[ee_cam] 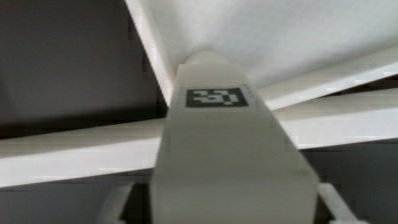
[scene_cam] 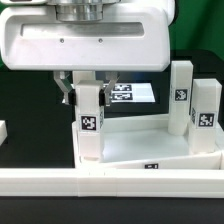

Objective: Assemble desk

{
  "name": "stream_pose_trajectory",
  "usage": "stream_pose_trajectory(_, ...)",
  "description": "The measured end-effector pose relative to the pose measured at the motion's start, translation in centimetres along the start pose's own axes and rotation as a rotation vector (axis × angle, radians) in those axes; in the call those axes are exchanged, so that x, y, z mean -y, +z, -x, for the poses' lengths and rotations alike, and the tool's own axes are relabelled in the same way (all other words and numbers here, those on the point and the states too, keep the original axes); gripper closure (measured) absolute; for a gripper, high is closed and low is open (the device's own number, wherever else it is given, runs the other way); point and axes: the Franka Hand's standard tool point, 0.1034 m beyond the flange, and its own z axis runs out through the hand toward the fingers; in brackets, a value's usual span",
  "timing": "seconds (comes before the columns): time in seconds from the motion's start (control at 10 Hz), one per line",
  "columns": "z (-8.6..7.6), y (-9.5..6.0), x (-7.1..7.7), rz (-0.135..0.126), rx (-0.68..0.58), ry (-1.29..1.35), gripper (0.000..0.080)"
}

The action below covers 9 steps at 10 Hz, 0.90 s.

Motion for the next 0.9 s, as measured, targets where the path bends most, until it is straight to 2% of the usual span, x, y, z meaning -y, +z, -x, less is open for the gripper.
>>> stream_pose_trajectory(0.3, -0.05, 0.04, -0.09, 0.0, 0.0, 0.136, 0.0511)
stream_pose_trajectory(0.9, -0.09, 0.23, -0.76, 0.009, 0.002, 0.814, 0.0509)
